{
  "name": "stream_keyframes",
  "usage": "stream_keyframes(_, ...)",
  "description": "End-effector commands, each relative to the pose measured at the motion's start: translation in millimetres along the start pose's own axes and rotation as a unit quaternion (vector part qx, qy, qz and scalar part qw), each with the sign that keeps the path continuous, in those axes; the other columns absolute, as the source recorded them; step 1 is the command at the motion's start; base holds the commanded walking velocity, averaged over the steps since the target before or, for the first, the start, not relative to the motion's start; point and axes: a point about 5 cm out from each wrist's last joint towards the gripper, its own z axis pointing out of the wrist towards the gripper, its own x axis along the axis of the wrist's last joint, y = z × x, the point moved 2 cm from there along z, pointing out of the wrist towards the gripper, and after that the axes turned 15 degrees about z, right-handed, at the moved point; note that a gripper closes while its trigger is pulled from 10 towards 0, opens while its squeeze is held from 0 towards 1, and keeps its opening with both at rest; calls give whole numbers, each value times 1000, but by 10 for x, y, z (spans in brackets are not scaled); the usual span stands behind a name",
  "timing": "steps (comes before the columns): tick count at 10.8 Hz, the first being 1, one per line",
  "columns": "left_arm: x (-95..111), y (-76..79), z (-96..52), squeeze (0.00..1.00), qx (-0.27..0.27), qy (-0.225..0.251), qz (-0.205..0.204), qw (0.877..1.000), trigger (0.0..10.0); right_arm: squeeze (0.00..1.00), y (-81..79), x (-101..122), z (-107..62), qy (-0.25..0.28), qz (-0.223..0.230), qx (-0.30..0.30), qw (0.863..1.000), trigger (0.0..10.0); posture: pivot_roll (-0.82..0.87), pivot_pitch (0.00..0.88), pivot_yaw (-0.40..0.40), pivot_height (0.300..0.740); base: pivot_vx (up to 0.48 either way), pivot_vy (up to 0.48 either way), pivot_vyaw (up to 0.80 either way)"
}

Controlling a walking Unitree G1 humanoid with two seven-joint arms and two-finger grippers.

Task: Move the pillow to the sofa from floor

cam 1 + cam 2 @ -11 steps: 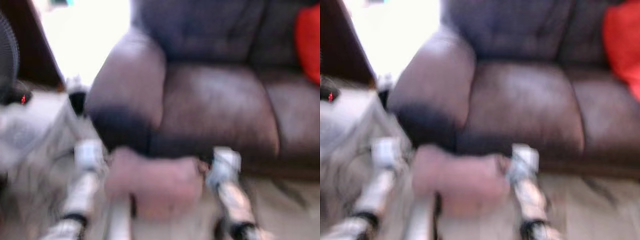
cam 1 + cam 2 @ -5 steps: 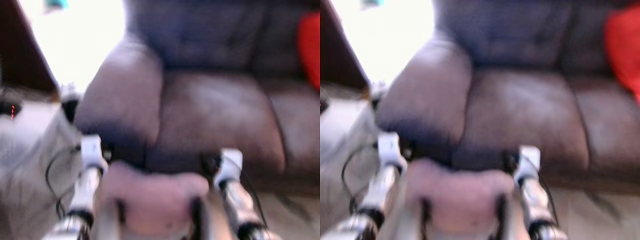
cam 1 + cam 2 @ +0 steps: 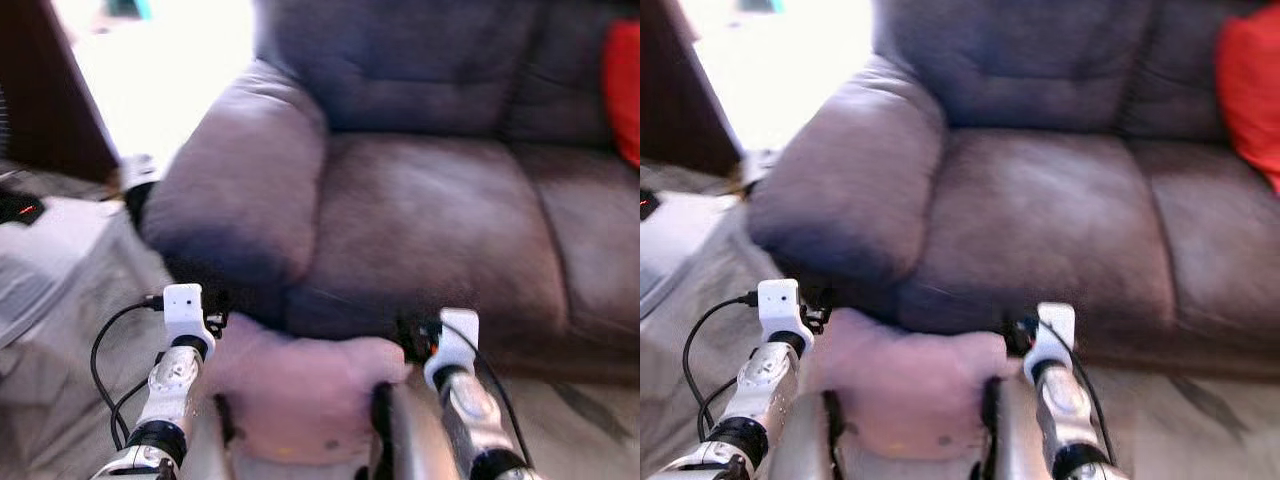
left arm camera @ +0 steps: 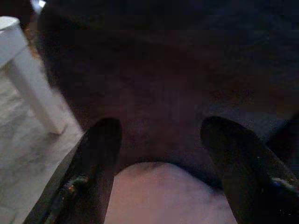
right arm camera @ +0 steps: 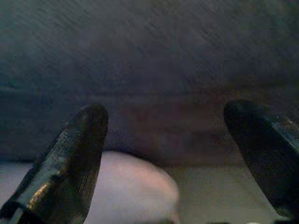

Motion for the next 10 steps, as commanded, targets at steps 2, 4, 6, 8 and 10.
stream_keyframes(2,-15,23,-18,0,-9,0,9,1000,10000,0,69,-138,-38,-40,-14,-20,999,10000,131,126,-39,502,0,0,0)
stream_keyframes(4,-18,26,-18,0,-11,-1,10,1000,10000,63,34,-232,-50,-77,-14,2,997,10000,130,124,-38,502,0,0,0)
stream_keyframes(6,-17,29,-13,0,-11,-2,10,1000,10000,1000,-5,-281,-52,-104,-16,27,994,10000,132,126,-40,502,0,0,0)
stream_keyframes(8,-36,48,-20,0,-14,-7,8,1000,10000,1000,-47,-293,-35,-138,-30,58,988,10000,133,129,-44,502,0,0,0)
stream_keyframes(10,-47,37,-28,0,-12,-9,7,1000,10000,0,-63,-252,0,-146,-53,60,986,10000,138,136,-48,502,0,0,0)
